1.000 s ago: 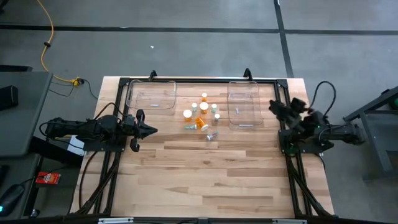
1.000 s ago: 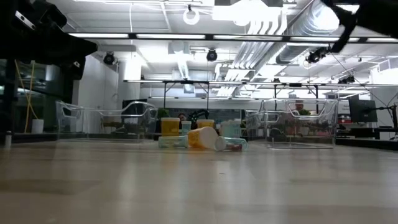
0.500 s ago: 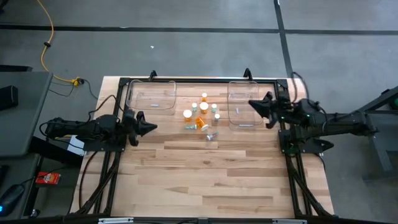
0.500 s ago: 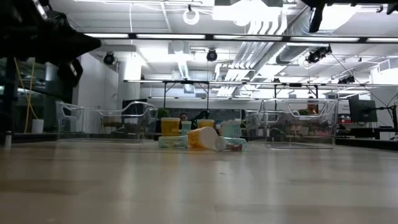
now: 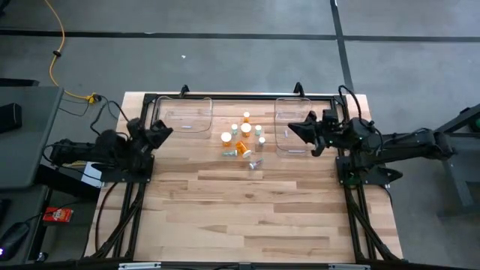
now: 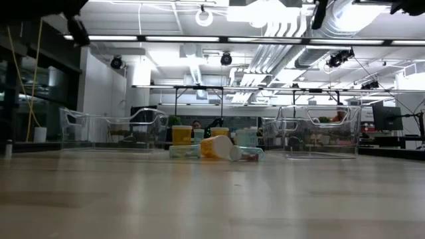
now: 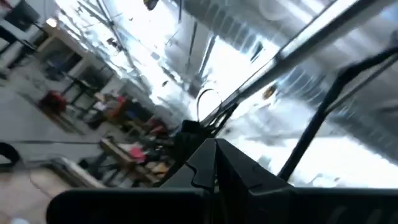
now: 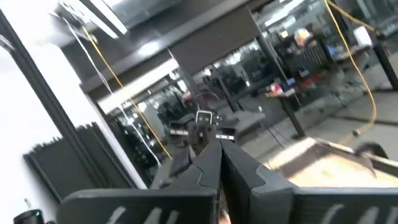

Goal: Pick and place medicine bottles into bin by pill shape (circle, oval)
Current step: Put the blue capsule bottle into the right transparent bin

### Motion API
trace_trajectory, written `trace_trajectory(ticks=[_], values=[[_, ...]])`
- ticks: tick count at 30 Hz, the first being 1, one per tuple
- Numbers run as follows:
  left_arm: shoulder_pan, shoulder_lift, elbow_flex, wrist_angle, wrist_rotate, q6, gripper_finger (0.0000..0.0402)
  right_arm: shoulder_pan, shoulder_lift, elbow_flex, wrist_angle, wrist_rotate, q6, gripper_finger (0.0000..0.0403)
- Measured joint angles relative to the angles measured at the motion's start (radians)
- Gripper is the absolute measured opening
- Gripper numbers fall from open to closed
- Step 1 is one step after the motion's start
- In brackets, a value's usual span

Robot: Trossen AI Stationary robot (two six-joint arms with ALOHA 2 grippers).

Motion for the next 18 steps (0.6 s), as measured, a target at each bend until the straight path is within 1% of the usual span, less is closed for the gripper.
trace_trajectory(ticks=[3, 7, 9, 11, 13, 15, 18], values=[[0.000, 0.132, 0.146, -0.146, 0.012, 0.075, 0.0003, 0.000, 0.069, 0.011, 0.080, 0.000, -0.045, 0.0000], [0.000, 0.267, 0.346, -0.385, 0.064, 0.204, 0.0003, 0.000, 0.159, 0.082, 0.064, -0.027, -0.092, 0.0000], [-0.001, 0.310, 0.416, -0.457, 0.065, 0.252, 0.0003, 0.000, 0.199, 0.136, 0.020, -0.045, -0.106, 0.0001], [-0.001, 0.341, 0.461, -0.480, 0.052, 0.282, 0.0003, 0.000, 0.241, 0.210, -0.091, -0.056, -0.106, 0.0009], [-0.001, 0.357, 0.484, -0.483, 0.047, 0.299, 0.0003, 0.000, 0.284, 0.296, -0.271, -0.072, -0.113, 0.0028], [-0.001, 0.364, 0.493, -0.481, 0.042, 0.300, 0.0003, 0.000, 0.338, 0.390, -0.464, -0.077, -0.129, 0.0060], [0.000, 0.364, 0.489, -0.483, 0.038, 0.290, 0.0003, 0.002, 0.434, 0.516, -0.706, -0.087, -0.133, 0.0122]])
